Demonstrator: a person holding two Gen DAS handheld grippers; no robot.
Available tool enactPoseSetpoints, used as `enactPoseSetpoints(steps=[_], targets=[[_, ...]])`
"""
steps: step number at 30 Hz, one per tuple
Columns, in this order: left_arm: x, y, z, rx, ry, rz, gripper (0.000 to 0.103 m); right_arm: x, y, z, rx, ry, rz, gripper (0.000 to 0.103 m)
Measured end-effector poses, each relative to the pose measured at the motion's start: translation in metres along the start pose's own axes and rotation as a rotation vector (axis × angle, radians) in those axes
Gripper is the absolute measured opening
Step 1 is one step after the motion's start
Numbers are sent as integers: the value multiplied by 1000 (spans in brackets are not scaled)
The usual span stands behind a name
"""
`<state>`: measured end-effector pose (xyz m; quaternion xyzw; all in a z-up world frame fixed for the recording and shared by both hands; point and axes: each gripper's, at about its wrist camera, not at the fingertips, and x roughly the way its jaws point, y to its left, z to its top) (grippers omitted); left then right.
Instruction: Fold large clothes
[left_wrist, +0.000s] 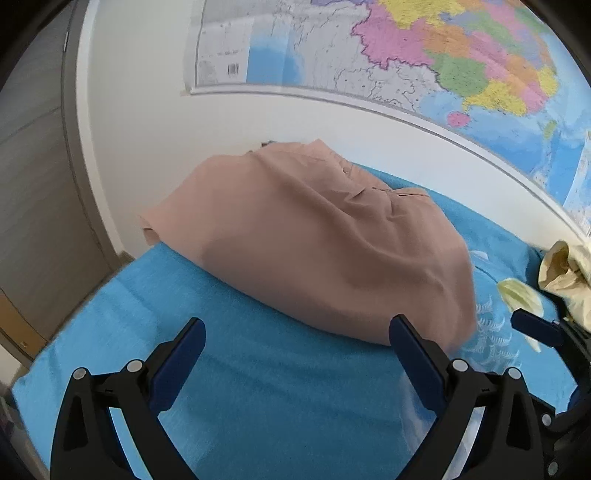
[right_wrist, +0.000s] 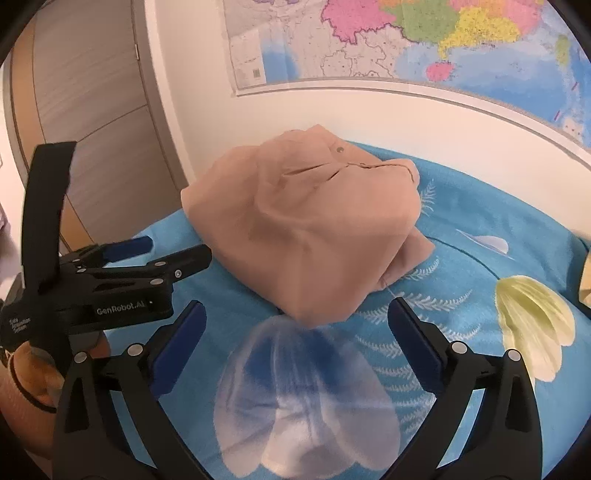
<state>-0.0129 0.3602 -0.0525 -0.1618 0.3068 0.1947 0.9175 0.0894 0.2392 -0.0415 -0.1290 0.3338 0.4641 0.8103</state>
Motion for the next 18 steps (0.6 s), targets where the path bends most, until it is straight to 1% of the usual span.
enactPoseSetpoints(steps=[3,9,15,18], targets=[[-9,-3,-7,6,-7,13,96,-6,1,-5,8,-6,0,97],[-21,0,-17,-30,-12,18,96,-17,5,-16,19,-11,-5,97],[-31,-2,-25,-10,-17,51,96,-24,6,-23,42,-25,7,97],[-35,-4,-26,-12,-19,28,96,-29,9,-26,41,-44,6,97]])
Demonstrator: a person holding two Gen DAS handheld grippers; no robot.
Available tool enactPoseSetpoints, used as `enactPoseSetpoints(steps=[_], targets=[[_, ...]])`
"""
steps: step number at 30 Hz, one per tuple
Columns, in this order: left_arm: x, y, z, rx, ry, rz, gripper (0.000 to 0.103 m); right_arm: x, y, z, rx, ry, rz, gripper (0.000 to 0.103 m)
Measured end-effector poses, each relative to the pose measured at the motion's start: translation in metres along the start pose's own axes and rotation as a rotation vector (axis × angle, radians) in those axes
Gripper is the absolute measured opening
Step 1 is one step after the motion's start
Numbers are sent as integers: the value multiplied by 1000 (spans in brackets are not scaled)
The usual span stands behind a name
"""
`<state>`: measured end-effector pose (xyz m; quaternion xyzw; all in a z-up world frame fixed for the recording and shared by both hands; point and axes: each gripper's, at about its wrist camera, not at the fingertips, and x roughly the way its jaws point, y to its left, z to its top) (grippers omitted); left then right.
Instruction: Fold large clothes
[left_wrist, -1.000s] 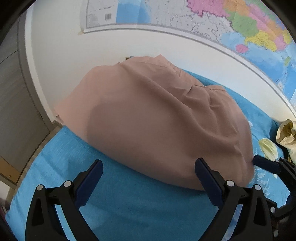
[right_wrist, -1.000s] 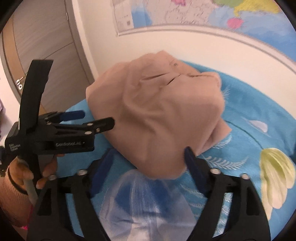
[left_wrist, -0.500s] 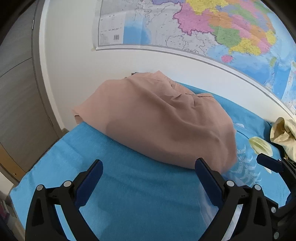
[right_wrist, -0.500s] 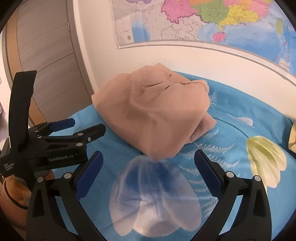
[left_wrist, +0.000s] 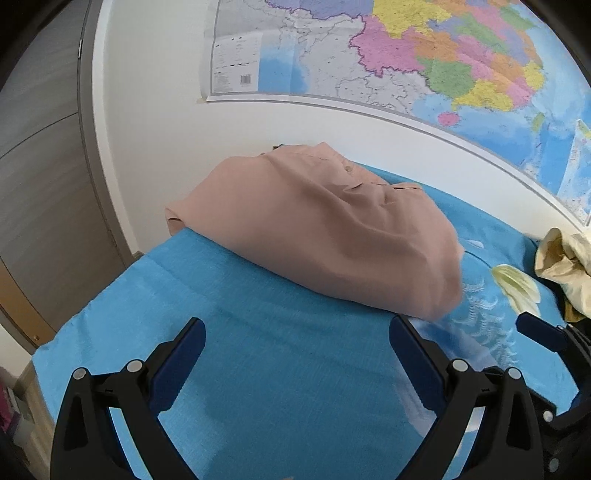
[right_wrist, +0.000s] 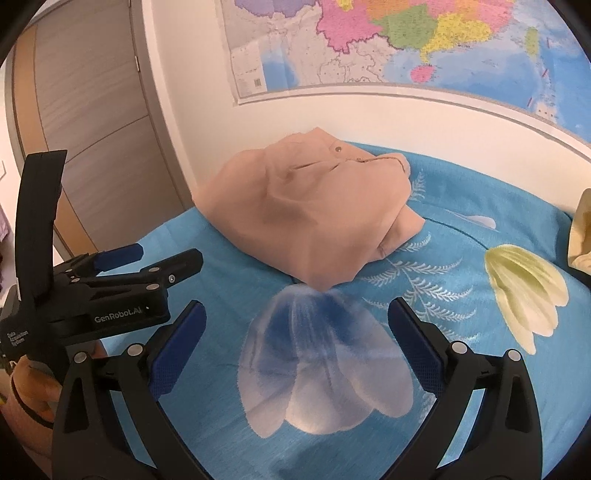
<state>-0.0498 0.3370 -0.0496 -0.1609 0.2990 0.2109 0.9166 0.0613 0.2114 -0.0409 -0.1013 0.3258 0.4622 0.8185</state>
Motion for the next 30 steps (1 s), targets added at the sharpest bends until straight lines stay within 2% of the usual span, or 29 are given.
enactPoseSetpoints(steps=[5,10,12,15,21,30], targets=[[-10,0,-1,-24,-29,-53,96,-7,4,-3,-6,-18,-9,97],[-14,-10,-2,20,-40,27,96,-13,6,-4,-7,-26,-11,97],[-17,-11,-3,20,-45,21,96,-16,5,-5,-3,-30,1,97],[-21,-8,-4,-10,-40,-35,96,-20,6,-6,2,-30,8,97],[-28,-14,-6,14,-54,0,96,-22,6,-9,6,12,1,97],[-38,-17,-9,33,-74,20,96,-29,1,-11,34,-10,-12,97]])
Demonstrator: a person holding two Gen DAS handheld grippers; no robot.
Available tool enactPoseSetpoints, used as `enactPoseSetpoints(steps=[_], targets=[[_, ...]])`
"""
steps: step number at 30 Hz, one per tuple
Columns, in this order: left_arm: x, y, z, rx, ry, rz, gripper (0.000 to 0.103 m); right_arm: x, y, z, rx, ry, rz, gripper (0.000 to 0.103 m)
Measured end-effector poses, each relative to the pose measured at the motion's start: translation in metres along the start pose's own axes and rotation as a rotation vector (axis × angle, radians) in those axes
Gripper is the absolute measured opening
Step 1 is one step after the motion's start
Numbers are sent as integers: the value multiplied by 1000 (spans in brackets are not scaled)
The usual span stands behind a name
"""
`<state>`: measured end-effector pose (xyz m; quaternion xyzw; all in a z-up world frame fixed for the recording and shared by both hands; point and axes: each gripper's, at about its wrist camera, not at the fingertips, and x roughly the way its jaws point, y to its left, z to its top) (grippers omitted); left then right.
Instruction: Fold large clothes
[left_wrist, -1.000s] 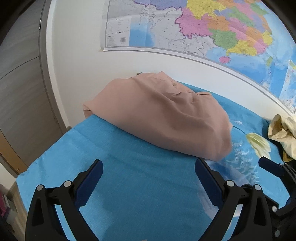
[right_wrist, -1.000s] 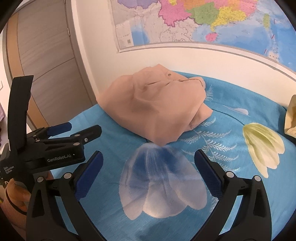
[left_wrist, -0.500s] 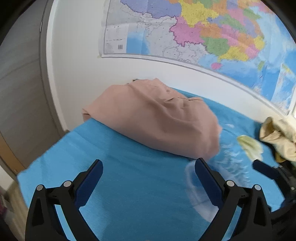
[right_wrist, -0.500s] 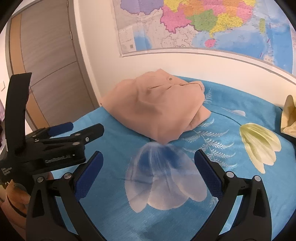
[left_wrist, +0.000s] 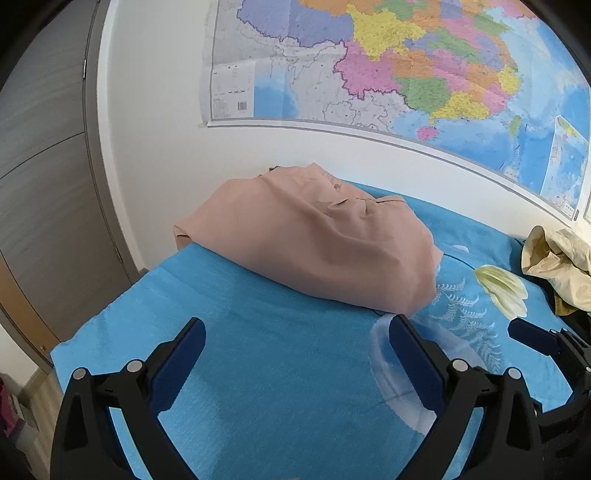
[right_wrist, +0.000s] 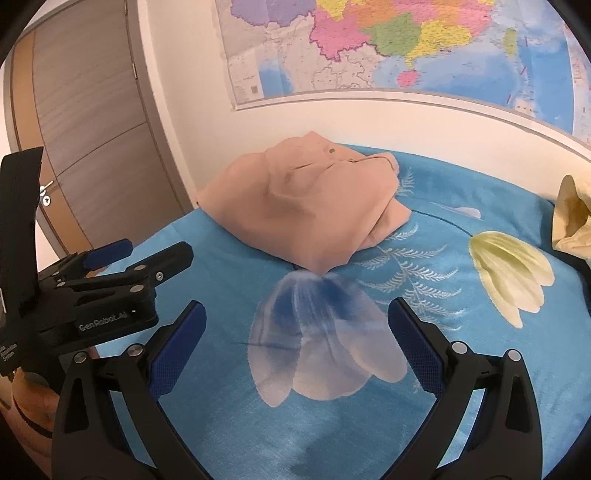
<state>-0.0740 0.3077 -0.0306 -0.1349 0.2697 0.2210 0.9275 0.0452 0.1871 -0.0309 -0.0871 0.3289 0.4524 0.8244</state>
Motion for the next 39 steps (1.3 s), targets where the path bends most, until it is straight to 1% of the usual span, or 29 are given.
enactPoseSetpoints(steps=[39], targets=[[-2,-1,0,10,7,15,96,-2,-2,1,22,-7,-3,97]])
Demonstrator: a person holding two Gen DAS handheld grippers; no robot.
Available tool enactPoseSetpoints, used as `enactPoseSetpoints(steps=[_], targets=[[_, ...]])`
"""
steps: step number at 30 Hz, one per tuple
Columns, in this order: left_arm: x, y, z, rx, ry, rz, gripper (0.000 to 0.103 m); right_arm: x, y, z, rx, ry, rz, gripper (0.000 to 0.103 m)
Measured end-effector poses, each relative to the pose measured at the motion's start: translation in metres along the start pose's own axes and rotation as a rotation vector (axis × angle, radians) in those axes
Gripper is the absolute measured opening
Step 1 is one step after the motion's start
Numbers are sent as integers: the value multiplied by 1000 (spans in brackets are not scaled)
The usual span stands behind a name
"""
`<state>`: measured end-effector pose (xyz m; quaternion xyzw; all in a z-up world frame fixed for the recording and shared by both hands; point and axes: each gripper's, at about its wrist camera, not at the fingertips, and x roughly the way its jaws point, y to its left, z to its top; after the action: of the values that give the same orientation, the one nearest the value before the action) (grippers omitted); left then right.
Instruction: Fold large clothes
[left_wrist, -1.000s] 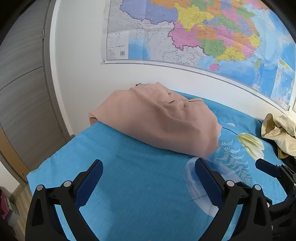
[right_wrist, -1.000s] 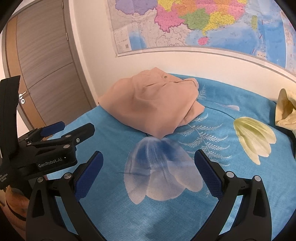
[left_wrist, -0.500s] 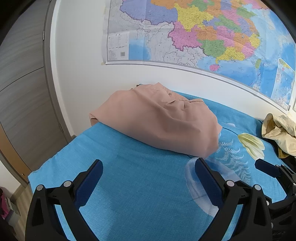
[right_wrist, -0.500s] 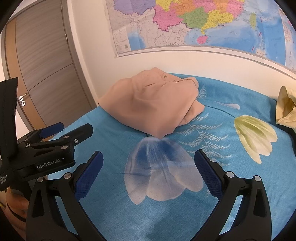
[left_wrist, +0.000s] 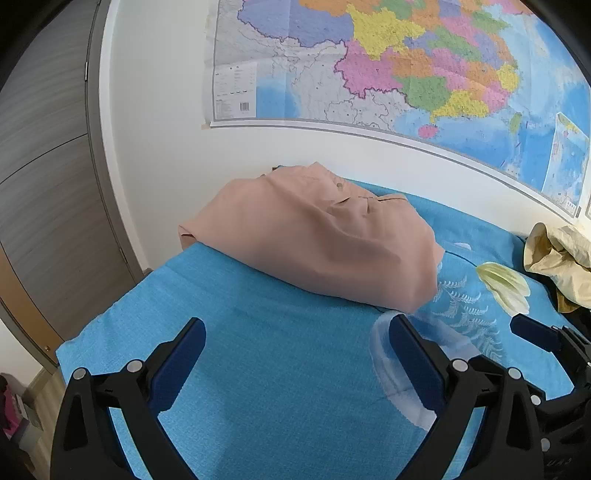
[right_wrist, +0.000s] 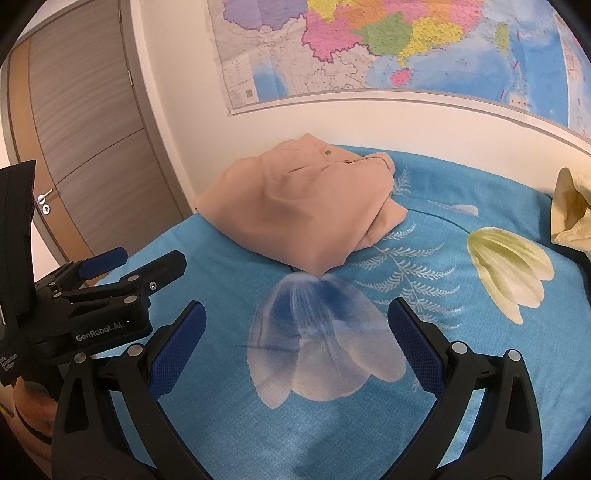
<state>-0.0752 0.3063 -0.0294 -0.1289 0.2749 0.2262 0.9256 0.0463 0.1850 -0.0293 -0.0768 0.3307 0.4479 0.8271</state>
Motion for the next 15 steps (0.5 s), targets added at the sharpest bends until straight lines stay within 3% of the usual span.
enactPoseSetpoints(steps=[15], targets=[[-2,0,-2,3,-1,4,96,0,1,1,6,0,0,97]])
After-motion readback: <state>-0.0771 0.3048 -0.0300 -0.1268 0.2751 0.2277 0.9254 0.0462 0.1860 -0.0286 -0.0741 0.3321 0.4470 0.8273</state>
